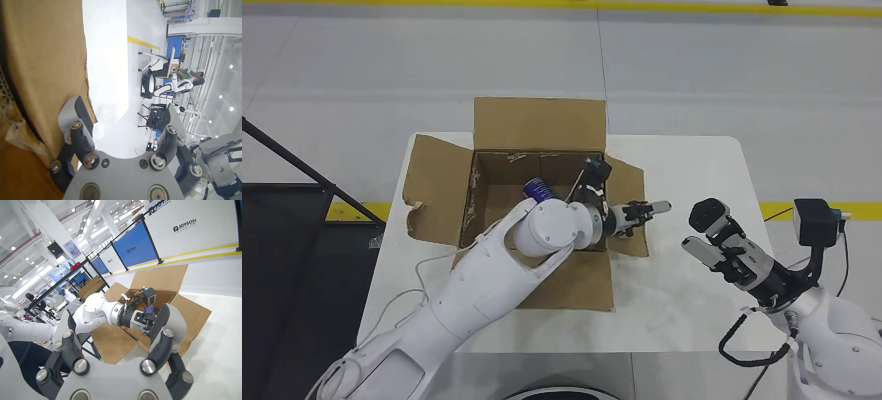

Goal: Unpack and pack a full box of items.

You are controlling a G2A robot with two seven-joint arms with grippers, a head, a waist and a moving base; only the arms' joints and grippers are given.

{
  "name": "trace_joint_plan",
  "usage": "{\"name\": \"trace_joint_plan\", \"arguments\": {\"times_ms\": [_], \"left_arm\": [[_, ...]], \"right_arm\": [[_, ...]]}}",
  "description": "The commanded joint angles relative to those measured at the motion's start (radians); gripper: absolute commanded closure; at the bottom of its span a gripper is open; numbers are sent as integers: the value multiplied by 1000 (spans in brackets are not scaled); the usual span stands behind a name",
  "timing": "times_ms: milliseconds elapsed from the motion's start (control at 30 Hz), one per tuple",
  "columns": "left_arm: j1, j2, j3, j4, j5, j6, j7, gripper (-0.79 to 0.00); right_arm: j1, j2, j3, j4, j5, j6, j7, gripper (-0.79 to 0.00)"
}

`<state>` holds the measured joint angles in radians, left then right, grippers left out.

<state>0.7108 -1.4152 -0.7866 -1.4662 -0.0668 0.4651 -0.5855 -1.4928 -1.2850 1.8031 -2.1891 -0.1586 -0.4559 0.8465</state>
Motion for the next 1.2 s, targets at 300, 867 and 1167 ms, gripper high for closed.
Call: {"name": "trace_joint_plan", "arguments": {"times_ms": [300, 867, 1167], "left_arm": [[14, 0, -54, -61, -20, 2, 14, -785], [151, 72, -431, -436, 77, 100, 17, -785], [350, 122, -740, -679, 152, 148, -37, -785]], "right_arm": [[0, 0, 0, 0, 0, 0, 0, -785], [264, 35, -203, 25, -134, 30, 160, -785], [606, 32, -489, 232, -282, 134, 280, -785]]}}
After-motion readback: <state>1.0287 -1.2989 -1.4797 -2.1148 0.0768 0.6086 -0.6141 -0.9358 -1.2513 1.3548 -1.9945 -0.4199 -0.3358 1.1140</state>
